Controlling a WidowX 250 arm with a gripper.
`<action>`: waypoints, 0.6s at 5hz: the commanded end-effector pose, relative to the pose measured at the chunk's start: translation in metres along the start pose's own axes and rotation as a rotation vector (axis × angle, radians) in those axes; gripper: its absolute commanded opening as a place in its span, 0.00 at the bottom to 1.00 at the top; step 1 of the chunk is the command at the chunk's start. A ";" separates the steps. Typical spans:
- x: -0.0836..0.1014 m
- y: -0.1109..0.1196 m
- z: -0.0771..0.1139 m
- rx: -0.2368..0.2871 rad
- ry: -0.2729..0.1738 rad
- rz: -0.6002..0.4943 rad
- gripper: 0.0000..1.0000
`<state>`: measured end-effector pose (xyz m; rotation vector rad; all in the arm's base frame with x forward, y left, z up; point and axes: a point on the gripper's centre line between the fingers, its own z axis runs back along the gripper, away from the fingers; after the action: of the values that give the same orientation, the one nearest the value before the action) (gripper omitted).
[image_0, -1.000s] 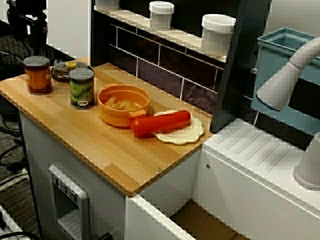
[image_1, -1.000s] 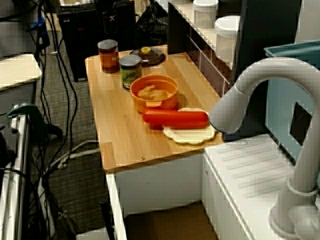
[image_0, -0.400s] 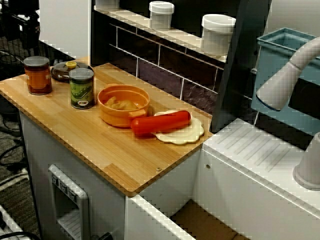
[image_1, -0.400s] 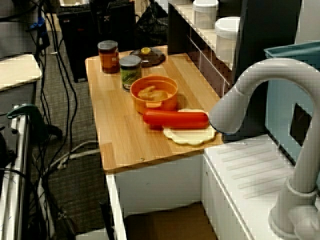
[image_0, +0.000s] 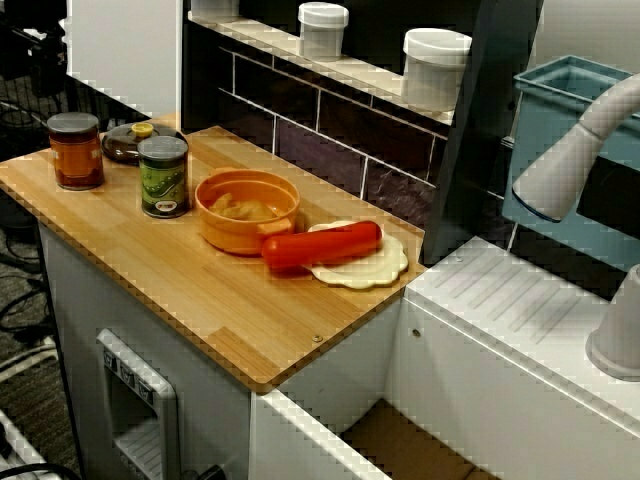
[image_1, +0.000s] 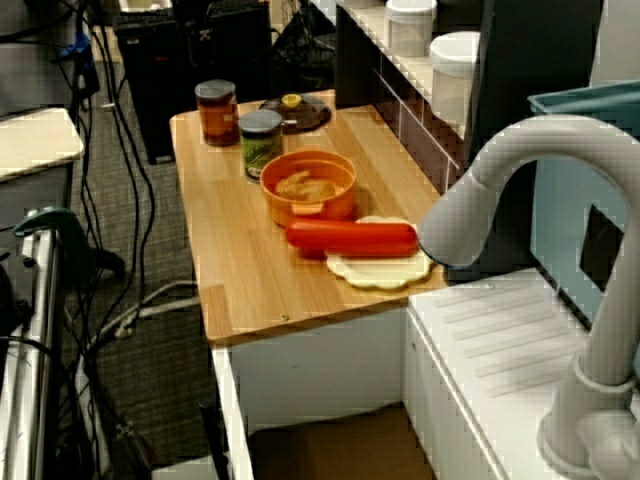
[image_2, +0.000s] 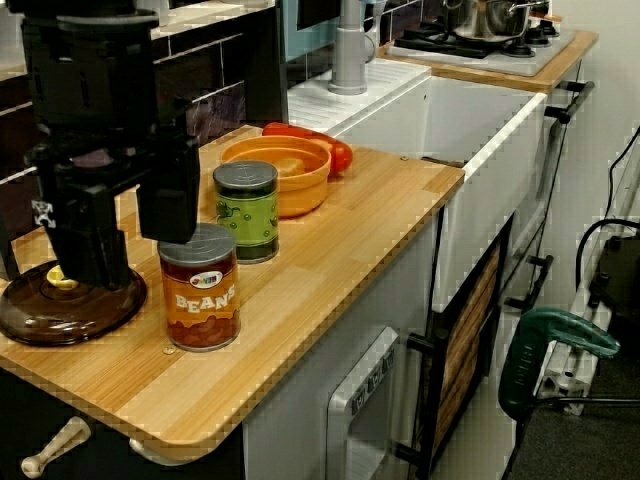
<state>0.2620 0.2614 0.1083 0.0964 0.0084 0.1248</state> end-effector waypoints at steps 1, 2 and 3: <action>-0.008 0.012 0.025 0.060 -0.056 -0.005 1.00; -0.012 0.012 0.021 0.069 -0.050 -0.011 1.00; -0.014 0.012 0.019 0.075 -0.047 -0.015 1.00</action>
<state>0.2494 0.2619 0.0931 0.1089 0.0347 0.1000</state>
